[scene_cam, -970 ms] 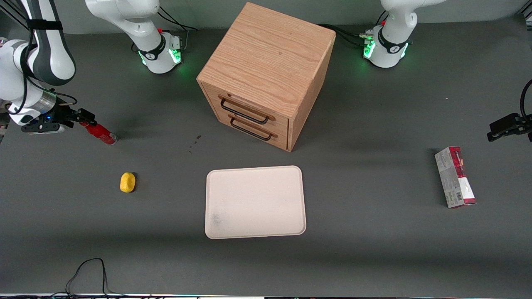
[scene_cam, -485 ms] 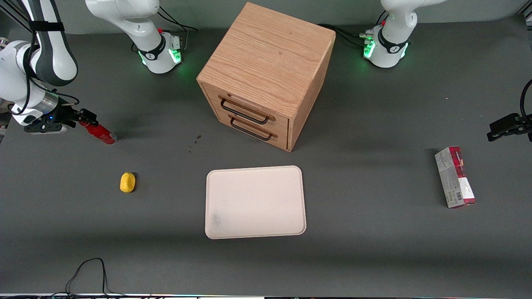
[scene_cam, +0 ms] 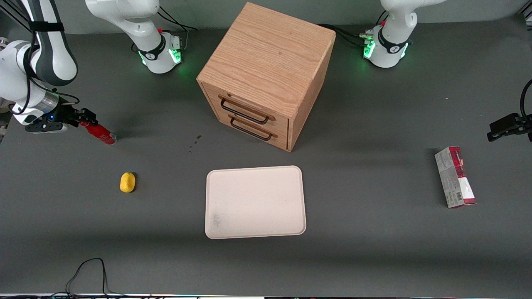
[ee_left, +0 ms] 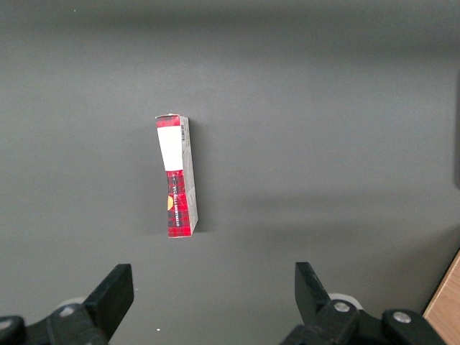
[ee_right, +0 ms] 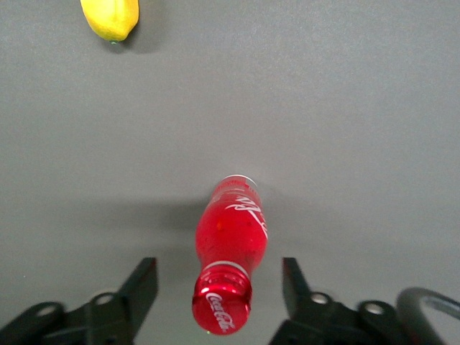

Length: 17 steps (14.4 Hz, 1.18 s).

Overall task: Place coke bottle on tray
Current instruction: 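Close the right gripper around the bottle's neck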

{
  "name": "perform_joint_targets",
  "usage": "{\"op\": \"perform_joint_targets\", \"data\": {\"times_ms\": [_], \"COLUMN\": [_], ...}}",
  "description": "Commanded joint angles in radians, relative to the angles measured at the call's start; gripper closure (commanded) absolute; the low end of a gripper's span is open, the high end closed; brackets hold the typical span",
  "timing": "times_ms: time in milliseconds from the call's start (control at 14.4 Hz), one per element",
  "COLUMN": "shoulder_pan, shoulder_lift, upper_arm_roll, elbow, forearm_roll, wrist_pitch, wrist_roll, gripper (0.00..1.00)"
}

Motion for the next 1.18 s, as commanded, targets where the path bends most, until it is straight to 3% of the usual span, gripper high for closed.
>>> {"op": "perform_joint_targets", "data": {"times_ms": [0,139,346,1108], "shoulder_pan": [0.001,0.001,0.002,0.011], "shoulder_lift": [-0.012,-0.014,-0.015,-0.017], "upper_arm_roll": [-0.012,-0.012,-0.012,0.002], "elbow": [-0.01,-0.01,-0.009,0.054], "forearm_roll": [-0.016,-0.016,-0.016,-0.016], "wrist_pitch": [0.012,0.012,0.011,-0.044], "wrist_roll": [-0.032,-0.032,-0.032,0.017], "gripper": [0.41,0.59,1.0,1.0]}}
